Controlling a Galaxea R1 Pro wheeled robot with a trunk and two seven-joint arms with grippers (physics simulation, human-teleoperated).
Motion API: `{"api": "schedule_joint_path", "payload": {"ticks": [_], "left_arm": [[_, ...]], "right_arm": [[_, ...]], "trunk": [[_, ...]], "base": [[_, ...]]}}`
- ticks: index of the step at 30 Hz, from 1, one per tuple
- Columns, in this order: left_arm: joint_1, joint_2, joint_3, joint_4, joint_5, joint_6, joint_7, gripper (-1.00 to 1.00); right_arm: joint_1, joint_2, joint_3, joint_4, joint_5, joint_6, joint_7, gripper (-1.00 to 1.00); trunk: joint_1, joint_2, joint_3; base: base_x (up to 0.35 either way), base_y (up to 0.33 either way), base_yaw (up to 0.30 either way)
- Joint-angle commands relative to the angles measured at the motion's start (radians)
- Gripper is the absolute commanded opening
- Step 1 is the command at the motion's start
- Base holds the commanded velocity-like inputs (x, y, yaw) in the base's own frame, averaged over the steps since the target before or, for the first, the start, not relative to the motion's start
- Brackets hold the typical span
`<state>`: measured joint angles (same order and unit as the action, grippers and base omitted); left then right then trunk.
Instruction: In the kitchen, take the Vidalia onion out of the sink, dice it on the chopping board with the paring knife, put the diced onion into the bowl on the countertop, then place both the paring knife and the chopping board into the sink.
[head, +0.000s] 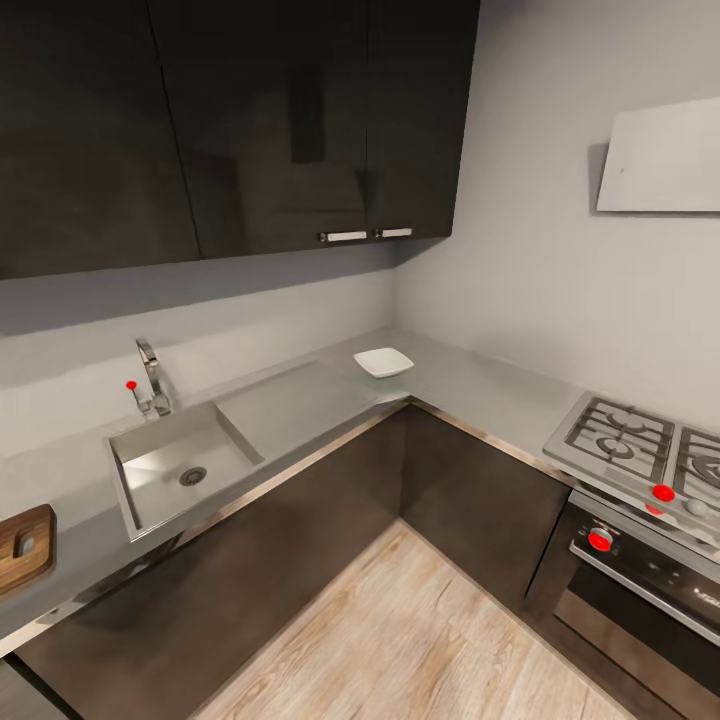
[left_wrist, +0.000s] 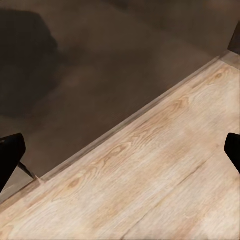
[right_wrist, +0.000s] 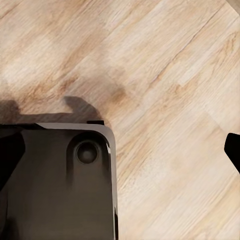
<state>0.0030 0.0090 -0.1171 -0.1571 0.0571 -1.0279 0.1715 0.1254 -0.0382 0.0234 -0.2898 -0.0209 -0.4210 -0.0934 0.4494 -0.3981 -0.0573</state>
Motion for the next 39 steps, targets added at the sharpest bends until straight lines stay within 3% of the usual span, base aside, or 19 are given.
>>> {"api": "schedule_joint_path", "payload": {"ticks": [1, 7, 9, 10, 11, 14, 19, 23, 31, 39], "left_arm": [[0.0, 0.001, -0.009, -0.002, 0.006, -0.001, 0.005, 1.0], [0.001, -0.001, -0.01, -0.017, 0.006, 0.001, 0.007, 1.0], [0.007, -0.014, -0.001, -0.069, 0.006, 0.003, 0.006, 1.0], [0.064, -0.026, 0.051, -0.211, 0.005, 0.064, 0.004, 1.0], [0.084, -0.028, 0.064, -0.249, 0.004, 0.091, 0.003, 1.0], [0.224, -0.041, 0.125, -0.519, 0.002, 0.308, -0.004, 1.0], [0.335, -0.055, 0.141, -0.733, -0.001, 0.405, -0.007, 1.0], [0.356, -0.056, 0.141, -0.761, -0.002, 0.412, -0.006, 1.0], [0.363, -0.053, 0.144, -0.69, -0.002, 0.408, -0.004, 1.0], [0.364, -0.053, 0.143, -0.678, 0.0, 0.409, -0.005, 1.0]], "right_arm": [[0.0, 0.0, 0.003, -0.002, -0.002, -0.001, -0.003, 1.0], [0.0, 0.0, 0.003, -0.002, -0.002, -0.001, -0.003, 1.0], [0.0, 0.0, 0.003, -0.002, -0.002, -0.001, -0.003, 1.0], [0.0, 0.0, 0.003, -0.002, -0.002, -0.001, -0.003, 1.0], [0.0, 0.0, 0.003, -0.002, -0.002, -0.001, -0.003, 1.0], [0.0, 0.0, 0.003, -0.002, -0.002, -0.001, -0.003, 1.0], [0.0, 0.0, 0.003, -0.002, -0.002, -0.001, -0.003, 1.0], [0.0, 0.0, 0.003, -0.002, -0.002, -0.001, -0.003, 1.0], [0.0, 0.0, 0.003, -0.002, -0.002, -0.001, -0.003, 1.0], [0.0, 0.0, 0.003, -0.002, -0.002, -0.001, -0.003, 1.0]], "trunk": [[0.001, -0.002, -0.002], [0.001, -0.002, -0.002], [0.001, -0.002, -0.002], [0.001, -0.002, -0.002], [0.001, -0.002, -0.002], [0.001, -0.002, -0.002], [0.001, -0.002, -0.002], [0.001, -0.002, -0.002], [0.001, -0.002, -0.002], [0.001, -0.002, -0.002]], "base": [[0.0, 0.0, 0.0], [0.0, 0.0, 0.0], [0.0, 0.0, 0.0], [0.0, 0.0, 0.0], [0.0, 0.0, 0.0], [0.0, 0.0, 0.0], [0.0, 0.0, 0.0], [0.0, 0.0, 0.0], [0.0, 0.0, 0.0], [0.0, 0.0, 0.0]]}}
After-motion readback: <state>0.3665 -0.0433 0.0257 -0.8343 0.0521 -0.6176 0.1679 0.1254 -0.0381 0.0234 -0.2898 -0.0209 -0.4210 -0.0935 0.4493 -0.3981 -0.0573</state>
